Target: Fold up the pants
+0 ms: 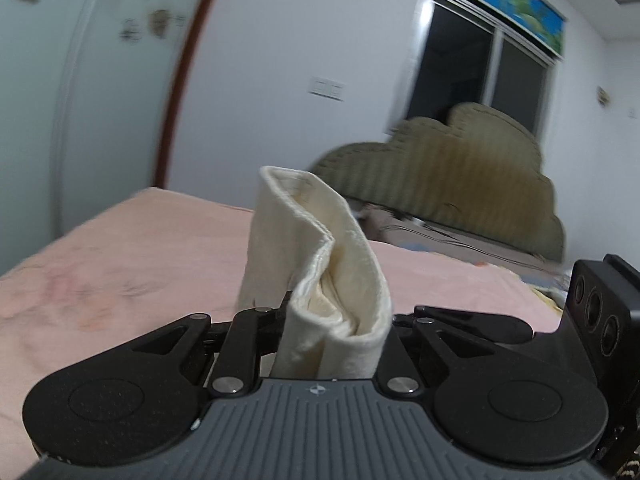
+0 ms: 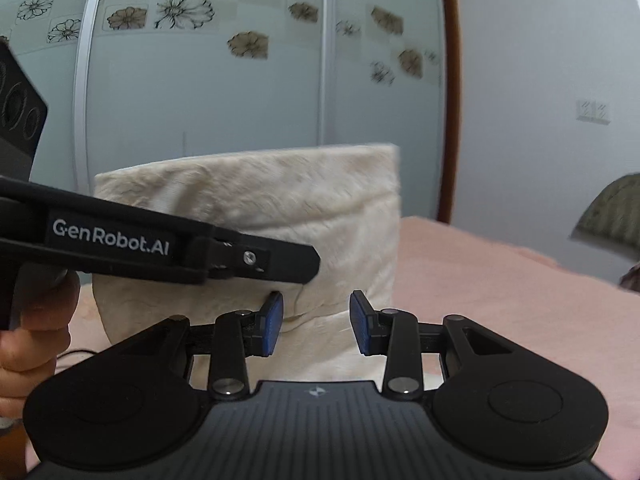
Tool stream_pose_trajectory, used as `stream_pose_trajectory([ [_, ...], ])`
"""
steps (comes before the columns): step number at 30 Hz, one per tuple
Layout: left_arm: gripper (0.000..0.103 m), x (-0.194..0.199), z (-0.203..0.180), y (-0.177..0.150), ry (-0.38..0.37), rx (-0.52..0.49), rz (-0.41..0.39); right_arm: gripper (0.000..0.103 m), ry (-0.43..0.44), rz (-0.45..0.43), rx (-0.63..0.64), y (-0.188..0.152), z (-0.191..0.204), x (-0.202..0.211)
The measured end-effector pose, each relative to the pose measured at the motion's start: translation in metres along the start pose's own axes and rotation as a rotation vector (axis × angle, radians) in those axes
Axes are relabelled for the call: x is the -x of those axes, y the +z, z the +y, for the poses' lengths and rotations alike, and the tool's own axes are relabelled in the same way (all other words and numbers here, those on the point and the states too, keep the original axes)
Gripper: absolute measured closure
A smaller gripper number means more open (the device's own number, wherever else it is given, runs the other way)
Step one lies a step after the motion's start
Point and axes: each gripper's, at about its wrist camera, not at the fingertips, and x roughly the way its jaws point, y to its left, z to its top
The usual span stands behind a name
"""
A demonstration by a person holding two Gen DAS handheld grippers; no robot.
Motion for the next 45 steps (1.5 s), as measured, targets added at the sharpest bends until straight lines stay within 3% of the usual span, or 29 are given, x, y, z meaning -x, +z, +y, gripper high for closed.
stream_pose_trajectory([
  [8, 0.084, -0.038, -0.101, -0.031, -0.141, -0.111, 0.071, 0.067, -0.126, 0.011, -0.046, -0.038, -0.055, 0.073],
  [17, 0.082, -0.074, -0.172, -0.086, -0.208, -0.250, 0.117, 0.067, -0.237, 0.068, -0.137, -0.079, -0.088, 0.120],
  [24, 0.082, -0.097, -0.186, -0.107, -0.230, -0.259, 0.192, 0.067, -0.281, 0.123, -0.172, -0.104, -0.099, 0.128],
  [34, 0.081, -0.103, -0.192, -0.121, -0.264, -0.285, 0.198, 0.067, -0.324, 0.134, -0.197, -0.121, -0.099, 0.143],
  [36, 0.075, -0.111, -0.195, -0.125, -0.276, -0.288, 0.232, 0.067, -0.330, 0.160, -0.224, -0.125, -0.102, 0.142],
  [40, 0.074, -0.129, -0.194, -0.137, -0.277, -0.285, 0.328, 0.063, -0.368, 0.245, -0.251, -0.133, -0.102, 0.145],
  [43, 0.073, -0.132, -0.194, -0.143, -0.273, -0.310, 0.329, 0.058, -0.401, 0.275, -0.265, -0.138, -0.101, 0.167],
  [45, 0.060, -0.131, -0.195, -0.145, -0.290, -0.320, 0.330, 0.058, -0.454, 0.291, -0.293, -0.139, -0.104, 0.183],
])
